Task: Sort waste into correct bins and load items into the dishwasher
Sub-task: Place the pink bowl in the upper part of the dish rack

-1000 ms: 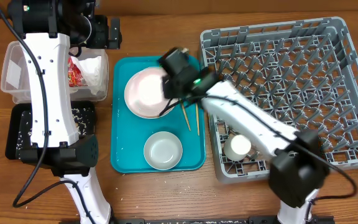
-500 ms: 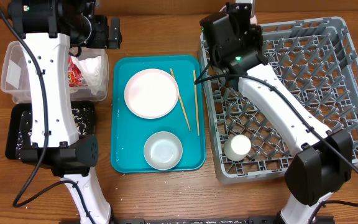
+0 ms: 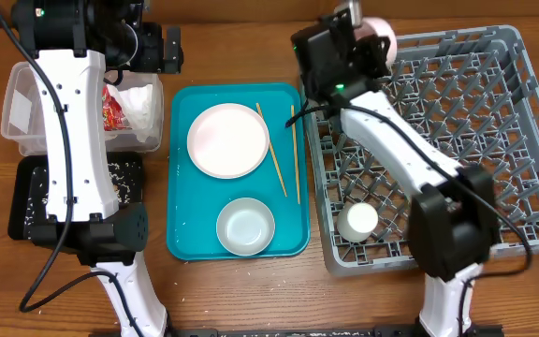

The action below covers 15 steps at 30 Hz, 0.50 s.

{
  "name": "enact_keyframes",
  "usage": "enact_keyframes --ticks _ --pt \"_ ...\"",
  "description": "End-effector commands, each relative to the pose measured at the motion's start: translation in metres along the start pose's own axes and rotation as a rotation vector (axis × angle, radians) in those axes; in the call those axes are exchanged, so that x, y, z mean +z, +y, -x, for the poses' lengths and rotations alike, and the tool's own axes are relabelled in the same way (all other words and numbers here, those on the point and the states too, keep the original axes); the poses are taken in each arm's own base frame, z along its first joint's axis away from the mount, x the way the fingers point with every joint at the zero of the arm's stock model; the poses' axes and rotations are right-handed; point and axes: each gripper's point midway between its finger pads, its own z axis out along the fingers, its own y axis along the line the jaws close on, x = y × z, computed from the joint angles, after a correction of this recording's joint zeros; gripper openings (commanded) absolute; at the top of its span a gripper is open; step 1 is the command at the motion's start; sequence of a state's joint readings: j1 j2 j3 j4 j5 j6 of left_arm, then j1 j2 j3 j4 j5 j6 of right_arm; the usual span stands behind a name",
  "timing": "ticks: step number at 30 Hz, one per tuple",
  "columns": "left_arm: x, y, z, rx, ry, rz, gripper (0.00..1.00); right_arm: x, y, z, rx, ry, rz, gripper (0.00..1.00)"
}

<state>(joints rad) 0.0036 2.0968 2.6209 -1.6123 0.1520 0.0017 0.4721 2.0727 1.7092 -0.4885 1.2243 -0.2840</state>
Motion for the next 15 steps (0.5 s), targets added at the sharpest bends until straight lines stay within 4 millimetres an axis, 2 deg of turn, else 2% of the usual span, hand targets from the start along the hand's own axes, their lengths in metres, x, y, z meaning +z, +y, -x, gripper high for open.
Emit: enact_keyframes --ticks 1,12,15 --pt "-0.003 0.002 0.003 -0.002 -0.017 0.008 1.00 0.000 0.000 -0.005 -0.094 0.025 -0.088 0.04" --pt "-0.003 0.002 0.003 -0.002 -0.017 0.008 1.00 -0.031 0.037 0.000 -0.165 -0.036 0.024 0.04" --pt "-0.003 0.002 0.003 -0.002 -0.017 0.008 1.00 -0.037 0.041 0.001 -0.176 -0.045 0.030 0.04"
